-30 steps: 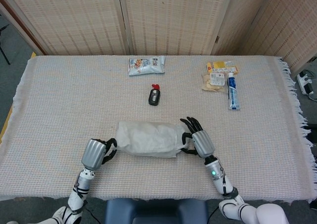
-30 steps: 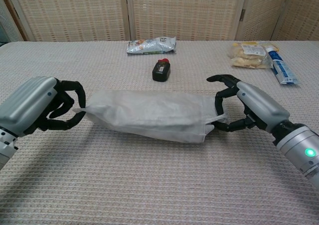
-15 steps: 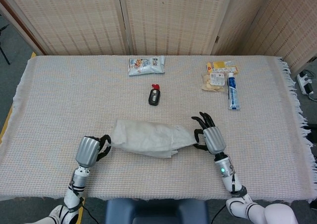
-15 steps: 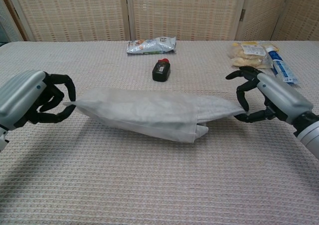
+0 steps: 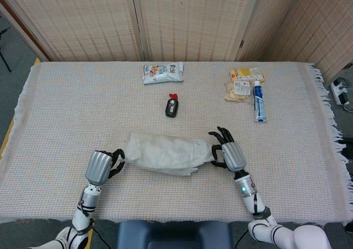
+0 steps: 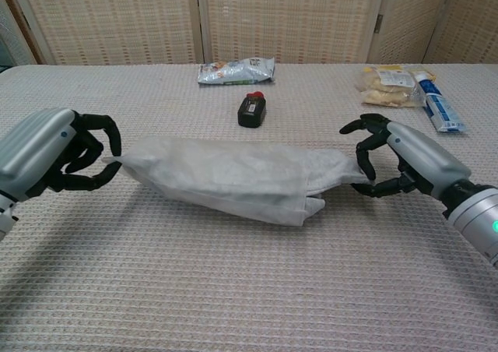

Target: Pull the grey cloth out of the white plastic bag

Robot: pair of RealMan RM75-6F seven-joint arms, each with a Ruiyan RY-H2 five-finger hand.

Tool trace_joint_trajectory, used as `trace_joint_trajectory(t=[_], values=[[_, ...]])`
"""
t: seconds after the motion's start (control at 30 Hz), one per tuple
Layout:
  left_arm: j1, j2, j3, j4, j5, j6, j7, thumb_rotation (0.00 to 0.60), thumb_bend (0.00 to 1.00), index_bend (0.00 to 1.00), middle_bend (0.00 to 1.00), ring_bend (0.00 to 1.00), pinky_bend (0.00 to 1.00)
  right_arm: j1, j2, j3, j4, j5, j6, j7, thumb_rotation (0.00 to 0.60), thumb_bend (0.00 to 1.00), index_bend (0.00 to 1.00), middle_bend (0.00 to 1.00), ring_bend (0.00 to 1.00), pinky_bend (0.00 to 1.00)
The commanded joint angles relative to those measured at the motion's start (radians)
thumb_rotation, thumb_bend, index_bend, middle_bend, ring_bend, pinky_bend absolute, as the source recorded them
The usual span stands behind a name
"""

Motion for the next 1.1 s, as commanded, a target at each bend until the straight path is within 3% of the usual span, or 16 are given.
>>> trace_joint_trajectory(t=[0.03,0.43,0.63,1.1], values=[[0.0,0.001,0.0,0.002,0.0,0.001,-0.002,0.6,0.64,0.73,1.0,1.0,1.0,0.0,0.002,0.003,0.001,0.003,0.004,-0.001,0.6,0.33,0.79,0.18,0.0,0.0],[-0.007,-0.011,0.007,0.01,0.008,0.003,-0.004,0.6,0.66,0.73,1.0,1.0,1.0,0.021,0.027,0.024,-0.044,0.014,0.002,-0.023,0.6,0.36,0.77,0.15,0.0,0.0],[-0.01,-0.012,0.002,0.017,0.002,0.001,-0.005,0.6,0.67,0.73,1.0,1.0,1.0,0.023,0.042,0.028,-0.067,0.021,-0.001,-0.052,0.6,0.43,0.75,0.12,0.0,0.0],[-0.013,0.011,-0.013,0.044,-0.01,0.011,-0.008,0.6,0.67,0.74,1.0,1.0,1.0,-0.015,0.155,0.035,-0.141,0.034,0.041,-0.09,0.6,0.47,0.74,0.11,0.0,0.0]])
